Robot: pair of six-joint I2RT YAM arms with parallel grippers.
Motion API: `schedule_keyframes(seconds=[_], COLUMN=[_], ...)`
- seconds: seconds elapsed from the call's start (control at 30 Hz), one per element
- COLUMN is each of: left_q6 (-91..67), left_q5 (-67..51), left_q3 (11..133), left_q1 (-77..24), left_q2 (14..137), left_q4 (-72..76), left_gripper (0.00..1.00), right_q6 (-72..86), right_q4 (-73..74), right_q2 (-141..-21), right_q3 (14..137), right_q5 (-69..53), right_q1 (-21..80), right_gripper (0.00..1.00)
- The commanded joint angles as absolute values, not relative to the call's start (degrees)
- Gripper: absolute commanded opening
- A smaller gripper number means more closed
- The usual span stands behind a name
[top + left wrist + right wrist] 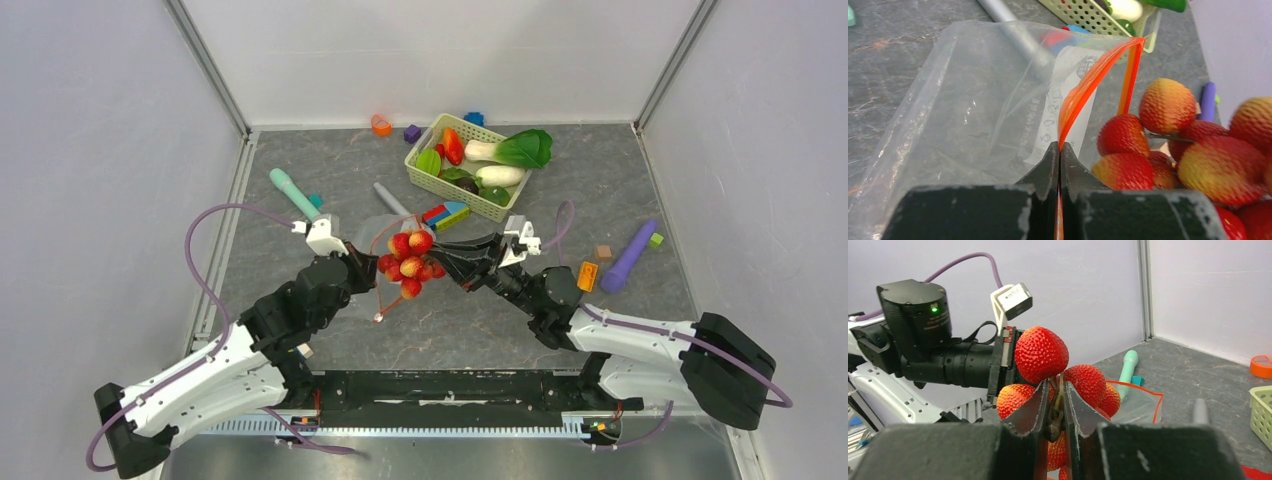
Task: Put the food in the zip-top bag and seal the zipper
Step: Place the fake fruit in the zipper food storage bag.
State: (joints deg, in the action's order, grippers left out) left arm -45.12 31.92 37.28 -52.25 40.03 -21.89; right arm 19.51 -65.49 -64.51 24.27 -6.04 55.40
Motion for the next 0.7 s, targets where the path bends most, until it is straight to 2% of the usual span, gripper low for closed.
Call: schedule_keyframes(seconds=[0.0,0.2,0.37,0.67], left_q6=[-44.06,-42.65,-42.89,-42.52], left_q5=[27.80,25.64,24.79,25.84], left_q3=[35.71,35.28,35.25,34.62], left_q1=[-52.47,-52.47,-52.47,-52.46], left_q2=[37.24,36.86,36.56,34.18], left_q4=[-16.41,-14.81,-14.70,-14.65], left_gripper=[0.02,0.02,0.02,0.02], right_q6=[20.19,22.47,20.98,18.86], right_q4=[-73.71,-78.70,-75.14,-67.04], right_q2=[-65.67,-70.60,-72.60,-69.35], right_q3=[23.98,24.31,24.96,20.74], right_q5=[-1.22,2.70,6.96,16.02], right_q1=[55.81,56.81,58.21,59.87], right_gripper=[0.00,0.00,0.00,0.00])
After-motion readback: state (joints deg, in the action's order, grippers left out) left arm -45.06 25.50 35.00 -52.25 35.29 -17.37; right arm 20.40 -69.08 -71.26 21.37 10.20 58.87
